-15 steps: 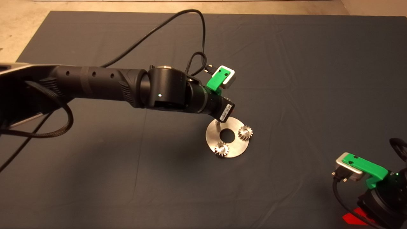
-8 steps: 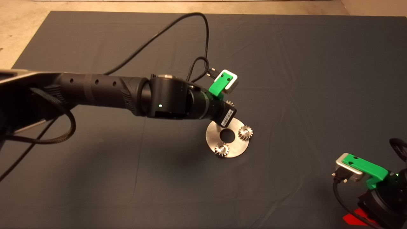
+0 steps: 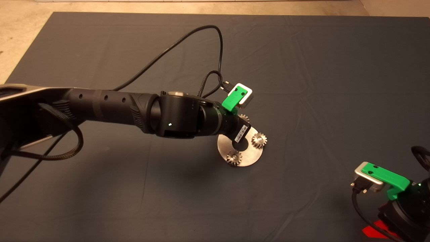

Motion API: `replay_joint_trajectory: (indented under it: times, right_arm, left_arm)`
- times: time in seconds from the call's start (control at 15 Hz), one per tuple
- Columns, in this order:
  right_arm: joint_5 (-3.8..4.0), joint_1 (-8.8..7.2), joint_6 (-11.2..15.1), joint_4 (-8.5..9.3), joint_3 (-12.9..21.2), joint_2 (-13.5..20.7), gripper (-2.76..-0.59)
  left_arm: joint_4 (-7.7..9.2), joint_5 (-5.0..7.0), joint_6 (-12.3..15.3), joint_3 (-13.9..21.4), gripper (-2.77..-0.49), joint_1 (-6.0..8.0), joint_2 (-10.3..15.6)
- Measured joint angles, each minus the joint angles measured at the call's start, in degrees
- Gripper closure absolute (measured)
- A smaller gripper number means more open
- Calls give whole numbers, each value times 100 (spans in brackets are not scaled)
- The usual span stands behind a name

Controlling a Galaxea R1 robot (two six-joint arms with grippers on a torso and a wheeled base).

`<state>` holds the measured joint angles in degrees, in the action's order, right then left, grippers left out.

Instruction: Install three planetary gears onto the carrier pins

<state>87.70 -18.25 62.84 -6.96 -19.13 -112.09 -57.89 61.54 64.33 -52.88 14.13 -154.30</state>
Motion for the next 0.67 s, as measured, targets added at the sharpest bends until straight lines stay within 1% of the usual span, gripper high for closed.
replay_joint_trajectory:
  times: [0.13,0.27,0.33,0.47,0.53,0.67]
  right_arm:
    - [-3,0,0,0,0,0,-186]
    - [1,0,0,0,0,2,-186]
    - [-1,0,0,0,0,0,-186]
    - [1,0,0,0,0,2,-186]
    - [-1,-2,0,0,0,2,-186]
    - [-1,0,0,0,0,5,-186]
  left_arm:
    - [-51,3,-5,0,-60,-81,0]
    - [-180,8,-15,0,-60,-175,-15]
    - [-220,6,-68,0,-60,-226,-39]
    - [-233,6,-218,-1,-60,-305,-85]
    - [-233,3,-267,-20,-60,-317,-100]
    - [-239,6,-278,-76,-60,-317,-107]
